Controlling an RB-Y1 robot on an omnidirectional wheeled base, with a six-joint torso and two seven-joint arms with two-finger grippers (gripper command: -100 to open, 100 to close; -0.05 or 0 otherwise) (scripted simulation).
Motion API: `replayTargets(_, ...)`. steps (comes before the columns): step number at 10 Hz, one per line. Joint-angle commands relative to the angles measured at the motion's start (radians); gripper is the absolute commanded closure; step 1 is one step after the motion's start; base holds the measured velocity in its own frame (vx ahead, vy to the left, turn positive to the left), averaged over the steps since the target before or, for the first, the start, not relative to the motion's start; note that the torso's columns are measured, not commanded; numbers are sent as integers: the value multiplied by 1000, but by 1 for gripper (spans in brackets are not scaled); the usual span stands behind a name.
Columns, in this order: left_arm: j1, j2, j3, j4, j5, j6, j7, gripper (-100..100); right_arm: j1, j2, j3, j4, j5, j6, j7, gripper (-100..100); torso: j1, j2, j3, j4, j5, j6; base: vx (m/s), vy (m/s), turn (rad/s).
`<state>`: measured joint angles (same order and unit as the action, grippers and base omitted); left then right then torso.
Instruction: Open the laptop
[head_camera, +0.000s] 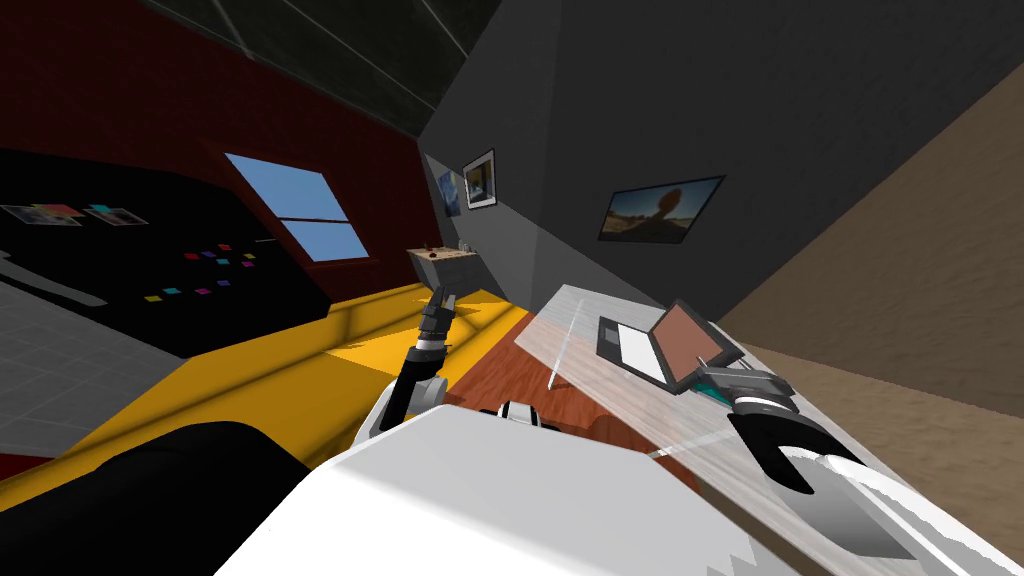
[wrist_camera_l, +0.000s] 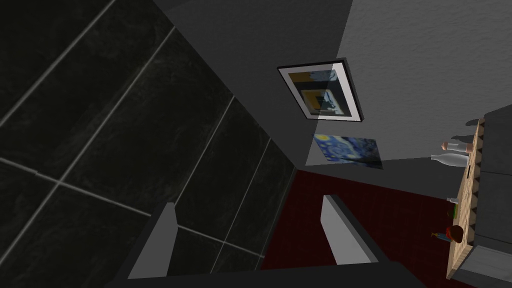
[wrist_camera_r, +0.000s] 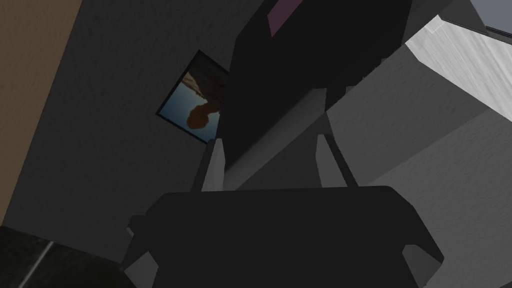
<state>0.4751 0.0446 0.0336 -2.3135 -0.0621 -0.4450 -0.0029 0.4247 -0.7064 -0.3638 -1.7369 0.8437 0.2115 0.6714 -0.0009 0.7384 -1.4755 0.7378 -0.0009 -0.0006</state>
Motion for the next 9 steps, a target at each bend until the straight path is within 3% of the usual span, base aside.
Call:
replayTargets(1, 0, 0, 0, 0, 0, 0, 0, 0, 26, 2, 16, -18, 64, 24, 51, 100, 3, -5, -2, -4, -1, -2, 51, 70, 63)
replayTargets(8, 0, 0, 0, 0, 0, 0, 0, 0, 86, 6, 52, -60, 213, 81, 168, 100, -1, -2, -1, 0, 0, 0, 56, 60, 18)
replayTargets(9, 0, 0, 0, 0, 0, 0, 0, 0, 82, 5, 50, -57, 198, 76, 155, 100, 0, -2, -2, 0, 1, 0, 23, 27, 4)
